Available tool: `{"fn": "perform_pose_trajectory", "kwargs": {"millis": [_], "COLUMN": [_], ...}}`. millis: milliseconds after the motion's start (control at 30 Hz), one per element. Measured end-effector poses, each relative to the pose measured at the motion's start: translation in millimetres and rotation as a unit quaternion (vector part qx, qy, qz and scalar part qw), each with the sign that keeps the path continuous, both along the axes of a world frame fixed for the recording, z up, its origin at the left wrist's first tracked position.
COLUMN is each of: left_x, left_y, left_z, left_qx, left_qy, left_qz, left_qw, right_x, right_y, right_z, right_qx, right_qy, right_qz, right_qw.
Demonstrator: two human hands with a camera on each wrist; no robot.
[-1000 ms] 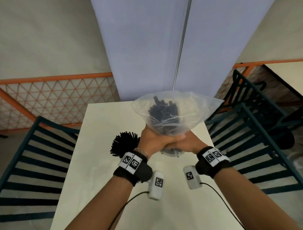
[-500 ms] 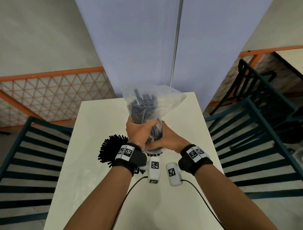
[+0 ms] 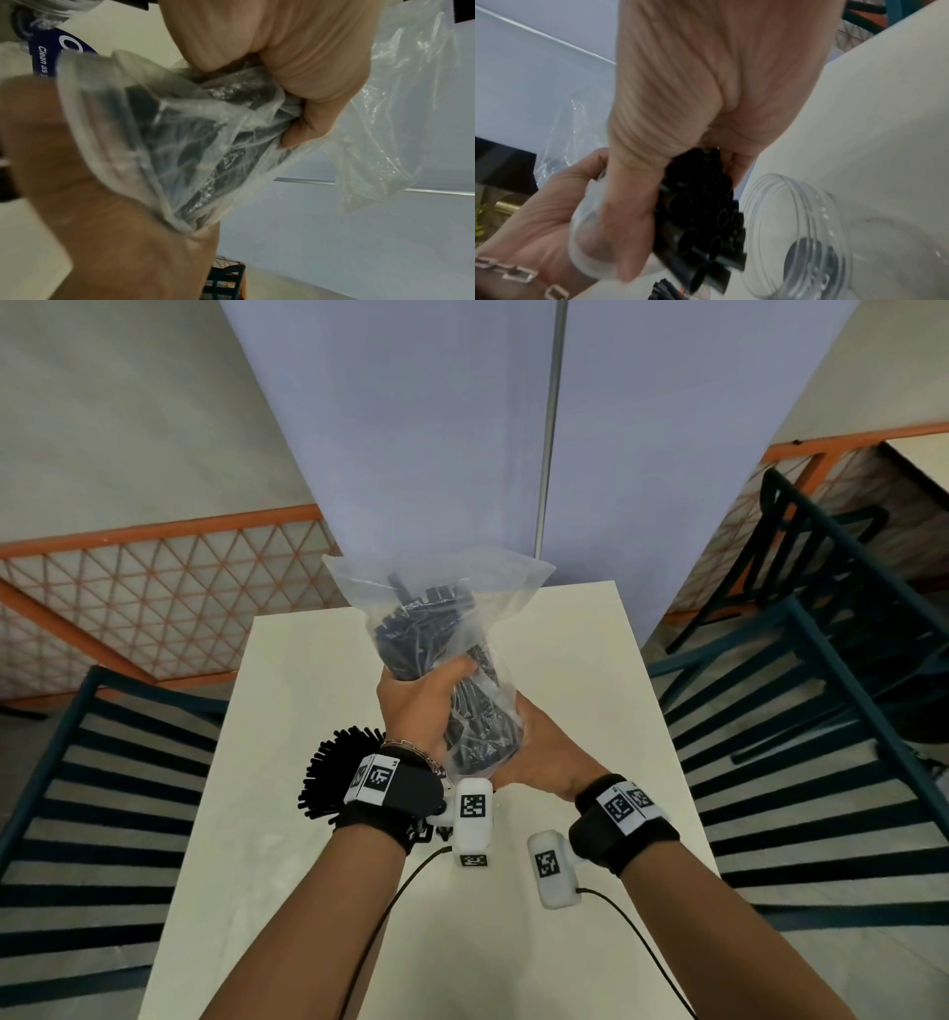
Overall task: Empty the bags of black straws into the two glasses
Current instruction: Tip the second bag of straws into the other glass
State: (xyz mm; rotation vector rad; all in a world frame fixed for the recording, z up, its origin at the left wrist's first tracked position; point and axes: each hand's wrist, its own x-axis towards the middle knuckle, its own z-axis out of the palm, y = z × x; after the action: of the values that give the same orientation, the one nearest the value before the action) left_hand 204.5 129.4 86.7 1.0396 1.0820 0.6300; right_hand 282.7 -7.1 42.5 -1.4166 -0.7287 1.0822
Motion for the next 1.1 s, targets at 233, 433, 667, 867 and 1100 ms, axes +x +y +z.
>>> {"fn": "perform_pose_trajectory", "kwargs": {"millis": [233, 433, 667, 867, 1100], "left_x": [-3.4, -10.7, -13.7, -7.0, -2.0], "left_y": [-4.3, -7.8, -4.0, -4.4, -10.4], "left_z": [-5.2, -13.1, -16.7, -15.8, -25.8], "left_qx": [0.009, 0.019, 0.007, 0.012, -0.001], "left_qy": [-0.027, -0.032, -0.039, -0.041, -0.036], "left_qz": [-0.004, -0.008, 0.001, -0.003, -0.026], "left_qw": [1.000, 0.999, 0.999, 0.999, 0.999], "right_x": [-9.0, -10.2, -12.9, -3.4, -3.4], "right_y": [11.8, 19.4, 20.4, 23.2, 16.3], "right_z": [-33.0, -45.4, -46.5, -49.5, -61.8], "right_qx": [-0.035, -0.062, -0.067, -0.087, -0.095], "right_qy": [0.009, -0.075, -0.141, -0.163, -0.173], "right_qz": [-0.096, -0.085, -0.098, -0.108, -0.114], "right_qw": [0.995, 0.992, 0.983, 0.977, 0.974]}}
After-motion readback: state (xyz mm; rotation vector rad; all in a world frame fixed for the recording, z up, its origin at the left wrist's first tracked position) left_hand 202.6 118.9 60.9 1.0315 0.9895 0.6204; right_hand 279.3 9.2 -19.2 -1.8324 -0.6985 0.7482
